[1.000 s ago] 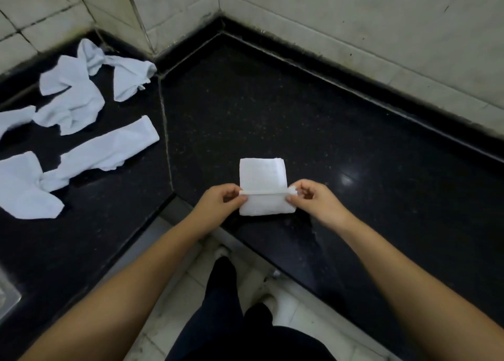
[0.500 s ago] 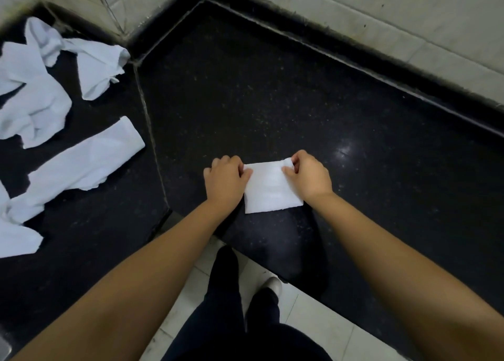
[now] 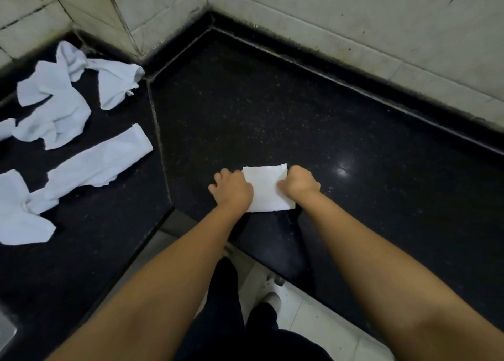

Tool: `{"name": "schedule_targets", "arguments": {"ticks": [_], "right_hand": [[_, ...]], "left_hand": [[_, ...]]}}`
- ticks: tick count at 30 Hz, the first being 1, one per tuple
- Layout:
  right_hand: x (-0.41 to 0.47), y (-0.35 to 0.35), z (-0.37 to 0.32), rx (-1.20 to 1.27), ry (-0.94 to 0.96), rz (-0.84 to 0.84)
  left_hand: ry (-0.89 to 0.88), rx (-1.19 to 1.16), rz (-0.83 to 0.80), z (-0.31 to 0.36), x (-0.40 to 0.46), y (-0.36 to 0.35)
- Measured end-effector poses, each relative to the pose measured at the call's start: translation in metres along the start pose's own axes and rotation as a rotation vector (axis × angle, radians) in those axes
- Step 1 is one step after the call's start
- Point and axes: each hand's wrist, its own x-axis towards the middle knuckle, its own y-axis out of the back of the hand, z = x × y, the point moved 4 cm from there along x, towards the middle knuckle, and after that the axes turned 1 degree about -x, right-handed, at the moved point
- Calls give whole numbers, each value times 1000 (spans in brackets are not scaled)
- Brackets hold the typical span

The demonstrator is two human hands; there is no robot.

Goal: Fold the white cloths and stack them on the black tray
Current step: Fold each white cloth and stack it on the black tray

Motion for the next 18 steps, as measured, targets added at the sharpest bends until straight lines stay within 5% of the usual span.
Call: {"name": "schedule_targets", "arguments": {"ticks": [5,9,13,18], "right_hand": [[-27,32,23,581,170,-12],[-61,65,48,816,247,-104],[-96,77,89,997,160,-187],[-154,79,163,1298,20,-19]], "left_hand": [[-66,-605,-57,5,-25,24],[-94,-903,-186,23,-54,38],[-91,-988,-433,50,-86,33],[-116,-992,-678,97,-129,11]]}}
